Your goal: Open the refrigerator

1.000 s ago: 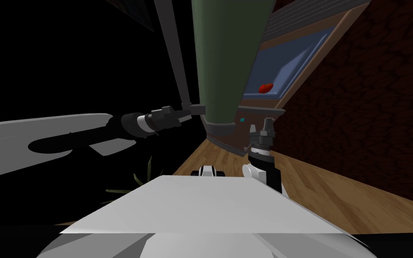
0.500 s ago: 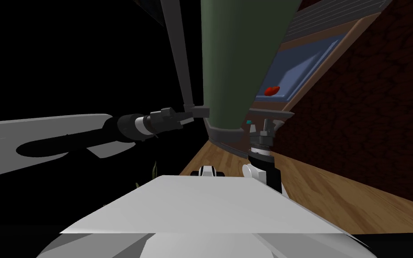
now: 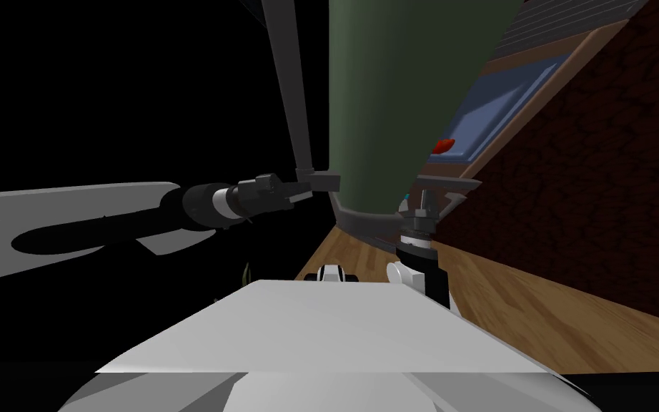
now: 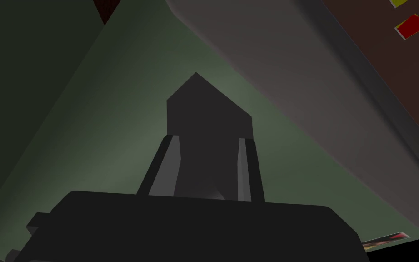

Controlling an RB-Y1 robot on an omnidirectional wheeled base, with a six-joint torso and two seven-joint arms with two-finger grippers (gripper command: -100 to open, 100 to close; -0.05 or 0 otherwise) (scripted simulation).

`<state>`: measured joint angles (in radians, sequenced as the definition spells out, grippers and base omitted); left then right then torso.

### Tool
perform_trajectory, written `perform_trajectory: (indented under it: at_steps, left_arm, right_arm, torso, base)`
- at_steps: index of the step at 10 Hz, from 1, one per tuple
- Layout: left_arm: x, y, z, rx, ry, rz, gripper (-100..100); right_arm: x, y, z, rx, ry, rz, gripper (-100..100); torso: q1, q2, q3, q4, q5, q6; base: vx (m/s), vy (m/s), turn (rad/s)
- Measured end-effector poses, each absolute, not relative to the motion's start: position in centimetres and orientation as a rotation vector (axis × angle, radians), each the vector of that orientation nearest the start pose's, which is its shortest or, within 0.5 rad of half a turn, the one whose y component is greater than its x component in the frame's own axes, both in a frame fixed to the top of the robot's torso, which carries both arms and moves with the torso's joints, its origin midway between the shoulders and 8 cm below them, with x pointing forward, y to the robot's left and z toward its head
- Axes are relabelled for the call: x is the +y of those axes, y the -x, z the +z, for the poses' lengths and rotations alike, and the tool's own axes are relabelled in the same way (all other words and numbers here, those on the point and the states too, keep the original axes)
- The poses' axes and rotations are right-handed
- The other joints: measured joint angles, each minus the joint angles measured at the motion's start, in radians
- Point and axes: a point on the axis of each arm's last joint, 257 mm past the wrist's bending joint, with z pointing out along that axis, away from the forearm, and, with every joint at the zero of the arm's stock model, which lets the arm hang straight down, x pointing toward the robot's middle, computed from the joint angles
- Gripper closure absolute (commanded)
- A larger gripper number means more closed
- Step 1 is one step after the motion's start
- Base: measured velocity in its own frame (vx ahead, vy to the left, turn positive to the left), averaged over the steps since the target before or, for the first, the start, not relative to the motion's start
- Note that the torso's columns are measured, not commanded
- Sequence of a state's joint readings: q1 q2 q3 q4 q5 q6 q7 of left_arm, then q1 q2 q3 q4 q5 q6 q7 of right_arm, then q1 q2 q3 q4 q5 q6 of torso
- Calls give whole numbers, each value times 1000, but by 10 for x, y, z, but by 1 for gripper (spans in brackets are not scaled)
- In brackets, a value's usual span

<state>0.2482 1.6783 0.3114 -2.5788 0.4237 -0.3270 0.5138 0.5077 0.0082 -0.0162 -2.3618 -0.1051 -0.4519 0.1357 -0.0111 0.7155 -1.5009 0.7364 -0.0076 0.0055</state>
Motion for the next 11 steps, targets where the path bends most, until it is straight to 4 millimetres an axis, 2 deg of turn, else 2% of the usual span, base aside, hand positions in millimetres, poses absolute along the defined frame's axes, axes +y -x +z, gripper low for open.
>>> perform_trajectory:
  at_steps: [1, 3, 4, 7, 9, 10, 11]
  left_arm:
    - [57, -261, 113, 1741, -412, -1608, -100]
    - [55, -260, 128, 1739, -417, -1614, -100]
    - [54, -260, 129, 1740, -417, -1618, -100]
    - [48, -259, 148, 1738, -421, -1622, -100]
    - [44, -258, 161, 1733, -423, -1626, -100]
    - [43, -258, 162, 1733, -424, -1627, 0]
    - [43, -257, 162, 1732, -426, -1628, 0]
  right_arm:
    - [-295, -331, 49, 559, -654, 1232, 0]
    - [-295, -331, 49, 559, -655, 1233, 0]
    - [-295, -331, 49, 559, -655, 1233, 0]
    - [-295, -331, 49, 559, -655, 1233, 0]
    - [-295, -331, 49, 559, -655, 1233, 0]
    - [-295, -331, 49, 559, -655, 1233, 0]
    - [-295, -331, 49, 559, -655, 1233, 0]
  torso:
    - [5, -1, -1, -1, 2, 0]
    - [-3, 16, 18, 0, 3, -4]
    - [-5, 17, 20, -1, 1, -2]
    - [13, 18, 21, 0, 8, -5]
    - [14, 18, 20, 0, 8, -5]
    - [11, 18, 22, 0, 8, -5]
    - [9, 19, 23, 0, 7, -5]
  base:
    - [27, 161, 22]
    - [-8, -17, 35]
    - [-4, -29, 14]
    - [3, 11, 17]
    - [5, 22, 13]
    - [-4, 5, 3]
    - [0, 0, 0]
